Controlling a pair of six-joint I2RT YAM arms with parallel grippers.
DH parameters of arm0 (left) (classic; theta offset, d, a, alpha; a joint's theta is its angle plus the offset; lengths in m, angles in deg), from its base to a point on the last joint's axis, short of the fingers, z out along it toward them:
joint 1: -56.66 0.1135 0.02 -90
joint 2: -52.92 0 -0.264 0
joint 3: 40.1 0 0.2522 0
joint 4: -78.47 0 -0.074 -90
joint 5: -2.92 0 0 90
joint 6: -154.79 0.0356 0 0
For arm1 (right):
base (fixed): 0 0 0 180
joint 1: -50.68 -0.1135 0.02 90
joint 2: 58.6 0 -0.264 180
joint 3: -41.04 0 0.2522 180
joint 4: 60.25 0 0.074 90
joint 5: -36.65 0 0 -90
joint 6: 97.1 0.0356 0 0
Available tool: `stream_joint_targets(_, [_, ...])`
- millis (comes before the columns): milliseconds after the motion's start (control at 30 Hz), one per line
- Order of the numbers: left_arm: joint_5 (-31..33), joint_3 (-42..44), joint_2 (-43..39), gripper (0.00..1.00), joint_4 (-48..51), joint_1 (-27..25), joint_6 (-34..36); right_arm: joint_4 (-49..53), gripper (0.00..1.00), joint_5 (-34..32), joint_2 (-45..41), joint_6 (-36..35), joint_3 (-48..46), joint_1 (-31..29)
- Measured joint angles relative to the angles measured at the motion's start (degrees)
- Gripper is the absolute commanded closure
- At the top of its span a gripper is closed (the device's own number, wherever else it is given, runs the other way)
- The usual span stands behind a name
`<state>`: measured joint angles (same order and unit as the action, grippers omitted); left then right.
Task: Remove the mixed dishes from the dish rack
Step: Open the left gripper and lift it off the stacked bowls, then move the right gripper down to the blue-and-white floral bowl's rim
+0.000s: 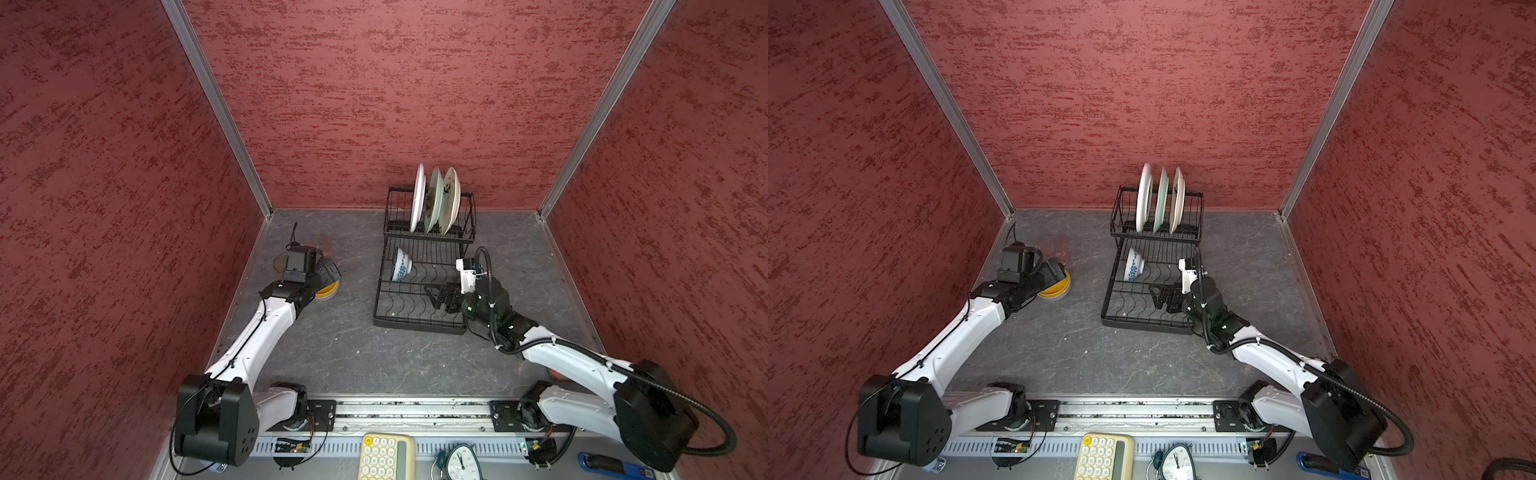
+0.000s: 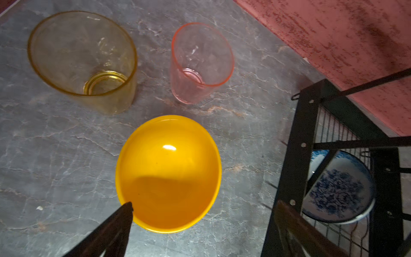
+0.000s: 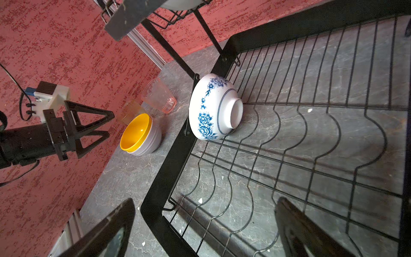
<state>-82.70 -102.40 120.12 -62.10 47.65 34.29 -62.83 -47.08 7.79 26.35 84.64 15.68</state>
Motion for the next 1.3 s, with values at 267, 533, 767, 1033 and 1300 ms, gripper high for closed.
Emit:
stream_joint_targets(267, [0.1, -0.6, -2.4, 0.01, -2.7, -5.6, 0.4, 0.9, 0.01, -0.6, 0.0, 1.7, 0.0, -0.2])
stream_joint_targets(533, [-0.3, -0.6, -1.6, 0.01, -5.0, -8.3, 0.4, 0.6, 0.01, -0.5, 0.9, 3.5, 0.0, -1.0])
stream_joint_targets(767, [-1.1, 0.2, 0.9, 0.00, -10.6, -10.9, 0.6, -1.4, 0.01, -0.5, 5.8, 4.6, 1.7, -1.4])
stream_joint_targets(1033, [-0.1, 3.9, 1.8, 0.01, -13.0, -14.6, 1.5, -2.8, 0.01, -0.3, 15.5, 5.4, 7.6, -2.5])
stream_joint_targets(1300, [0.7, 5.3, 0.1, 0.00, -14.2, -14.6, 1.9, -4.9, 0.01, -0.7, 24.8, 5.4, 13.9, -3.0])
